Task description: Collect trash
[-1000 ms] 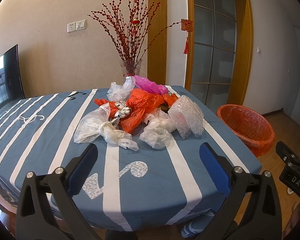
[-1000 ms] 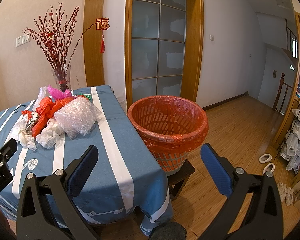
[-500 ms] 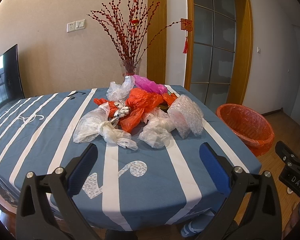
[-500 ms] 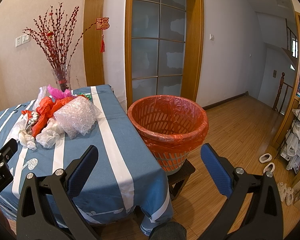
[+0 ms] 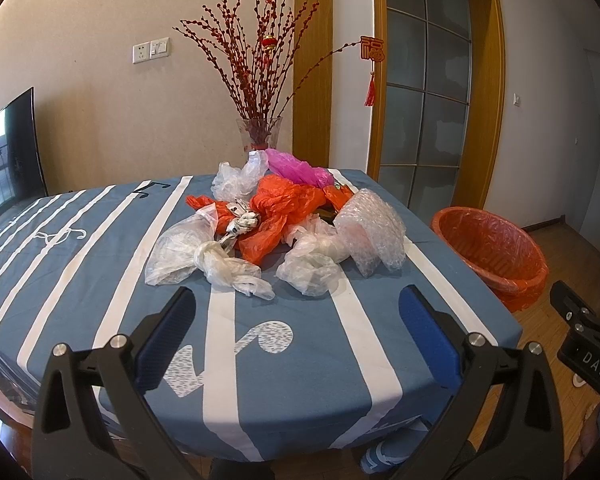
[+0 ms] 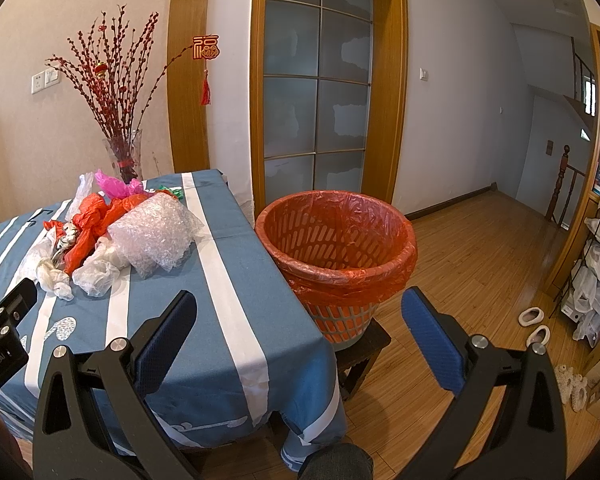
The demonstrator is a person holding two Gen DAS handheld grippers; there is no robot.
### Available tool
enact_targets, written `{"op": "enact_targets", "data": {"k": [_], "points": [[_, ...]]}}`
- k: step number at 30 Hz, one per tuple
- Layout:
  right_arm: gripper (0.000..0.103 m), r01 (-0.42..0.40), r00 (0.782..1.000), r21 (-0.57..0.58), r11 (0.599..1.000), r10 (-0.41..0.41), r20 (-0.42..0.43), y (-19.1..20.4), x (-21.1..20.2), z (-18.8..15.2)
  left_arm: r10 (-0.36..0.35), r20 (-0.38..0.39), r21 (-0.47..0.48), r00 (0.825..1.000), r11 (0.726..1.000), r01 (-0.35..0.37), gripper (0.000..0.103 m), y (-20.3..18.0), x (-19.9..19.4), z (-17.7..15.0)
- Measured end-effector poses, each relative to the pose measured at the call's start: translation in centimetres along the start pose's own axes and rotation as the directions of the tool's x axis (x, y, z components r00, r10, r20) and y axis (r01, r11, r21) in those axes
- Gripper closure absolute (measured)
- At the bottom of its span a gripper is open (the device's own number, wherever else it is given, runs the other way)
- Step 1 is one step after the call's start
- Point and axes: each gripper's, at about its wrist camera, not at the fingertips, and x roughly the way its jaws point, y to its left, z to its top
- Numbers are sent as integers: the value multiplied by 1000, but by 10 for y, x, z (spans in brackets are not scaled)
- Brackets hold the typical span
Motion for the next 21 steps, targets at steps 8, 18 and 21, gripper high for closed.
{"op": "enact_targets", "data": {"k": [8,18,21], "points": [[2,-2,1000,-1,1000,2,0,1,1,0,0,-1,-1,1000,1000,0,4,0,0,0],[2,-2,1000,0,1000,2,-2,2,2,0,-1,-3,-2,1000,1000,1,4,0,0,0],[2,-2,1000,0,1000,2,-3,2,2,0,-1,-6,-4,1000,1000,1,4,-2,0,-3]]}}
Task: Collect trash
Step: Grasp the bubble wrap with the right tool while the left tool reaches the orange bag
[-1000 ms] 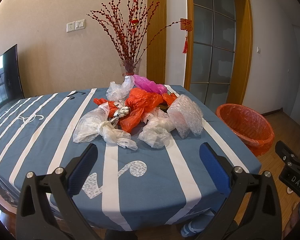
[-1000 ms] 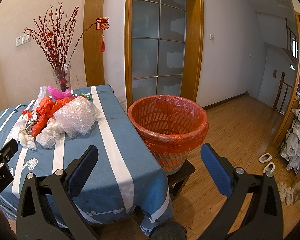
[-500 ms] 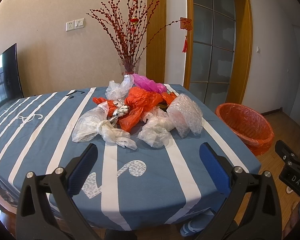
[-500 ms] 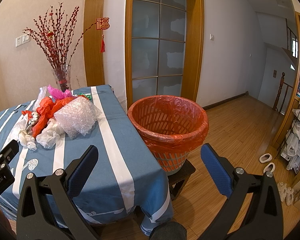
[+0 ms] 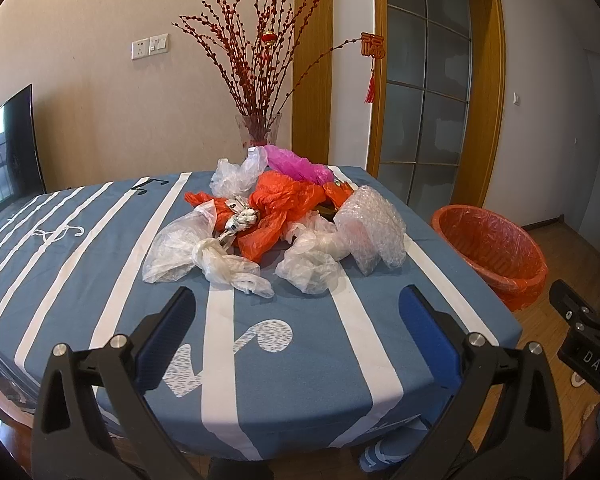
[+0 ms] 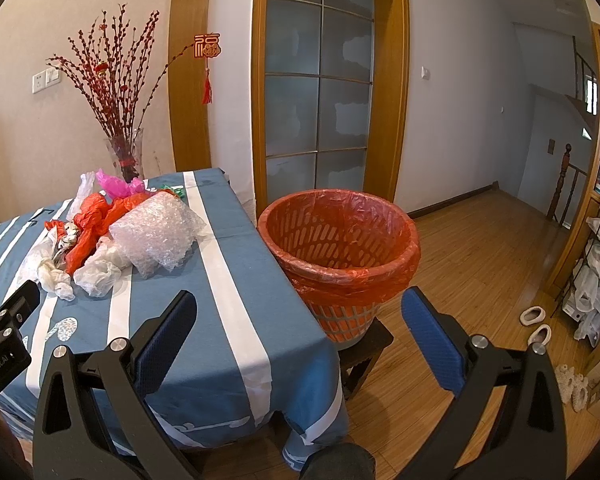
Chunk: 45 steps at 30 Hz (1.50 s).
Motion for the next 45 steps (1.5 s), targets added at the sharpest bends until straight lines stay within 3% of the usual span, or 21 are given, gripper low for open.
{"op": "enact_targets", "data": {"k": [15,25,30,33,38,43,45], "points": [[2,-50,999,5,999,50,-21,13,17,7,62,-52,-56,997,996,-65,4,25,21,-2],[3,-219,975,11,976,219,-43,63,56,35,158,-76,-117,984,979,-166,4,78,47,8],[25,-302,951,-25,953,299,-80,109,87,48,218,-72,-138,973,964,-226,4,106,59,17],[30,-326,941,-34,945,321,-104,130,103,54,245,-70,-147,967,956,-253,4,120,66,21],[30,-332,936,-57,941,322,-141,160,125,60,266,-96,-162,959,947,-279,4,139,82,25],[30,-279,949,-92,956,260,-180,171,142,54,248,-116,-164,962,950,-265,4,146,92,26],[41,-264,949,-93,960,241,-204,169,150,51,236,-118,-158,965,954,-253,4,145,95,27]]}}
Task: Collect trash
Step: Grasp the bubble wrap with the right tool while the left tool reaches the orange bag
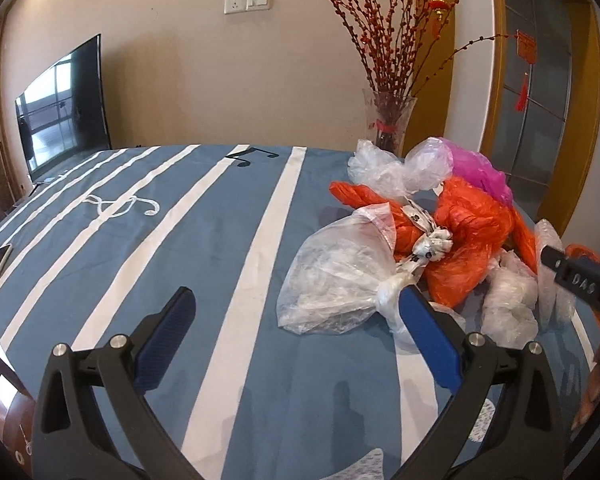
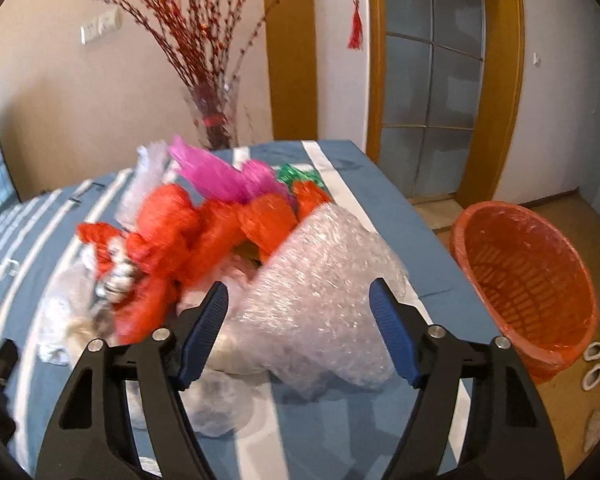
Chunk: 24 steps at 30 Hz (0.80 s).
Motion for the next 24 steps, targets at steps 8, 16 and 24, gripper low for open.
{"op": "enact_targets", "data": {"k": [8,16,24], "points": [[91,-44,998,72,996,47,-40,-30,-3,-9,-73,-2,45,997,996,73,4,-24,8,14],[94,-108,994,117,987,107,8,-53,-26,-9,-173,-18,80,985,981,174,4,-69,22,38],[95,-116,993,108,987,114,26,-63,-39,-10,-220,-92,113,971,967,230,22,-117,55,54]]}}
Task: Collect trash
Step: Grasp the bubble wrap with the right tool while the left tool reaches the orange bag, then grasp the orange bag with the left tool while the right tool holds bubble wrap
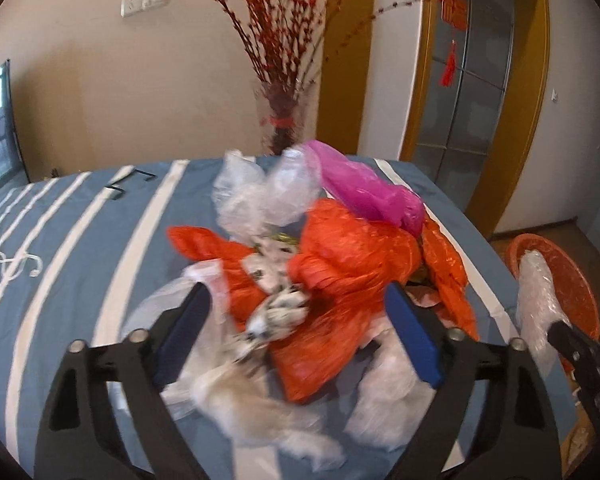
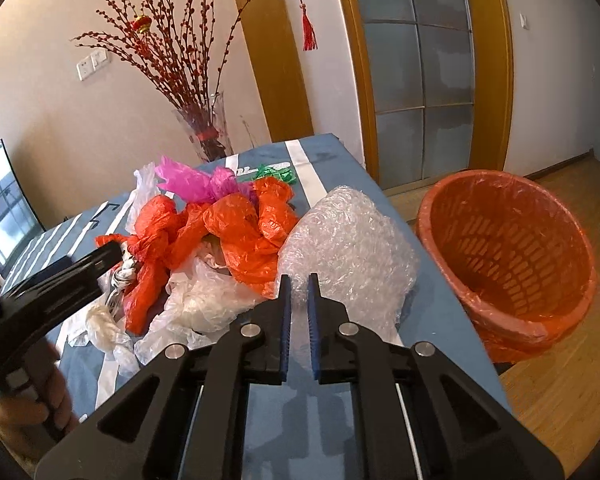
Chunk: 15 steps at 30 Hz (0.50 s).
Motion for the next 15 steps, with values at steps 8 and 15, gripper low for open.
{"op": "enact_targets", "data": {"k": [8,15], "points": [[95,1,1000,-4,1000,-1,-19,-10,0,-3,-47,-82,-5,996,999,47,29,-18,32,7],[94,-6,1000,-5,1000,6,-27,-11,0,-5,-82,-137,0,987,997,83,72,-23,47,5]]}}
